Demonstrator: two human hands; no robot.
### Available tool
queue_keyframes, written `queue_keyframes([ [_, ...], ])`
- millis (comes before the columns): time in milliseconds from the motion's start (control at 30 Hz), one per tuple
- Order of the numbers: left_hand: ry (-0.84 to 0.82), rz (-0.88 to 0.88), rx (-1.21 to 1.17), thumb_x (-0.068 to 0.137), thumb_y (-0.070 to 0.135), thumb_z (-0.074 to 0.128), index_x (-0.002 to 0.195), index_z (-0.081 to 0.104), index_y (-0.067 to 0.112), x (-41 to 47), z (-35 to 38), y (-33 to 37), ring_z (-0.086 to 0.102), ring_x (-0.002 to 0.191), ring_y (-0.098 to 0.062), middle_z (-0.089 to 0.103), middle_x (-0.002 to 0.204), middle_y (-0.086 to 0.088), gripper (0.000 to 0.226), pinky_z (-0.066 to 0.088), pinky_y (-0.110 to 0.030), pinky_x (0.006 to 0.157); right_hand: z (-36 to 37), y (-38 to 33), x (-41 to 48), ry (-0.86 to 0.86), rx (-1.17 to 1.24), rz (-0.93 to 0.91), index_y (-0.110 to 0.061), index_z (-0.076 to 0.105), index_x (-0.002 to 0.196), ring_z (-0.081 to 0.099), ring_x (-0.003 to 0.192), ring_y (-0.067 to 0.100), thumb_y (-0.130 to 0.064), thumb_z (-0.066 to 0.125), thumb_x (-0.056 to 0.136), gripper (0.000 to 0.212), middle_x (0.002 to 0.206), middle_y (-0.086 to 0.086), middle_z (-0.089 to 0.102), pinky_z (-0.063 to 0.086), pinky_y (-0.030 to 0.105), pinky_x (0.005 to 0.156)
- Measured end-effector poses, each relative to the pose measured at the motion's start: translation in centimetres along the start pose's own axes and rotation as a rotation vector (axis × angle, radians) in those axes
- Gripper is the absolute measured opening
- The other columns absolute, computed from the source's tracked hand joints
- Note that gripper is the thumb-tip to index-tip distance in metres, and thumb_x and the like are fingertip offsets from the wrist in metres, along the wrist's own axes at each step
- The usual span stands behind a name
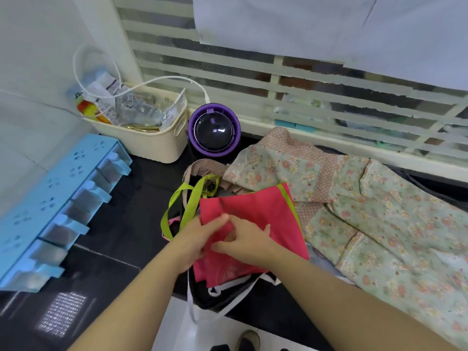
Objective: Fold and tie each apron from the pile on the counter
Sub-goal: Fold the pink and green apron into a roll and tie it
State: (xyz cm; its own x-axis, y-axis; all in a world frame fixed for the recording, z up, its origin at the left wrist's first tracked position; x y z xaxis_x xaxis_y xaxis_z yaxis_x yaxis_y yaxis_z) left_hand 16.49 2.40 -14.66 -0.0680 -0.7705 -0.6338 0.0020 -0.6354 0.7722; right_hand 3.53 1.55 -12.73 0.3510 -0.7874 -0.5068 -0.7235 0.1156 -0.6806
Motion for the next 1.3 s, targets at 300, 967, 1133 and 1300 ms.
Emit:
queue_keyframes([
  [300,0.355,0.159,0.412,0.097,0.019,0.053,0.111,0.051,0.013,1.6,-0.8,-1.7,0.057,0.096,-0.02,0.06,0.105,-0.001,0.015,0.045,-0.031,0.079,-6.6,6.8,-2.1,0.604,0.203,0.13,-0.014,0.049,0.129,0.054,0.1,0.018,-0.031,0.073,0.081,0.057,0.111,0.002,0.054,0.049,0.037,0.088],
  [967,0.507,0.291,0.5,0.089,0.004,0.06,0.147,0.022,0.023,0.3,0.3,-2.2,0.051,0.12,-0.028,0.044,0.139,-0.007,0.072,0.048,-0.042,0.093,-7.0,7.6,-1.9,0.162,0.304,0.251,-0.012,0.067,0.078,0.066,0.068,0.016,-0.02,0.073,0.084,0.012,0.077,0.001,0.07,0.055,0.028,0.062],
  [1133,0.508,0.533,1.043,0.084,0.024,0.07,0.153,0.003,0.025,-1.1,1.1,2.7,0.022,0.139,-0.033,0.017,0.152,-0.006,0.096,0.027,-0.047,0.11,-10.2,5.1,-3.5,0.198,0.179,0.038,-0.009,0.073,0.096,0.066,0.064,0.001,-0.019,0.071,0.086,0.015,0.077,-0.006,0.071,0.053,0.015,0.066],
  [1300,-0.153,0.487,0.93,0.074,0.034,0.081,0.147,0.024,0.036,-0.5,2.3,11.9,0.051,0.121,-0.005,0.051,0.134,0.013,0.093,0.045,-0.032,0.102,-15.5,1.9,-6.2,0.27,0.05,-0.111,-0.024,0.07,0.083,0.066,0.071,0.004,-0.023,0.071,0.085,0.002,0.08,-0.007,0.072,0.05,0.018,0.068],
])
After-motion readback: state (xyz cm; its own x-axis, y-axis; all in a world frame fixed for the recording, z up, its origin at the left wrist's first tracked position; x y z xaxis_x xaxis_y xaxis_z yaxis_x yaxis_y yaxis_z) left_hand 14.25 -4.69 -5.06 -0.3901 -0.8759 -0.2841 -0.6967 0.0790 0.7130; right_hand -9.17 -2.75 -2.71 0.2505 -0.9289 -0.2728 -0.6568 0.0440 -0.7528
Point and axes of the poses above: each hand's wrist, its own x-axis towards the middle knuckle, its own z-axis out of the palm, y = z × x, the point moved 3 cm from there along x, towards the middle knuckle
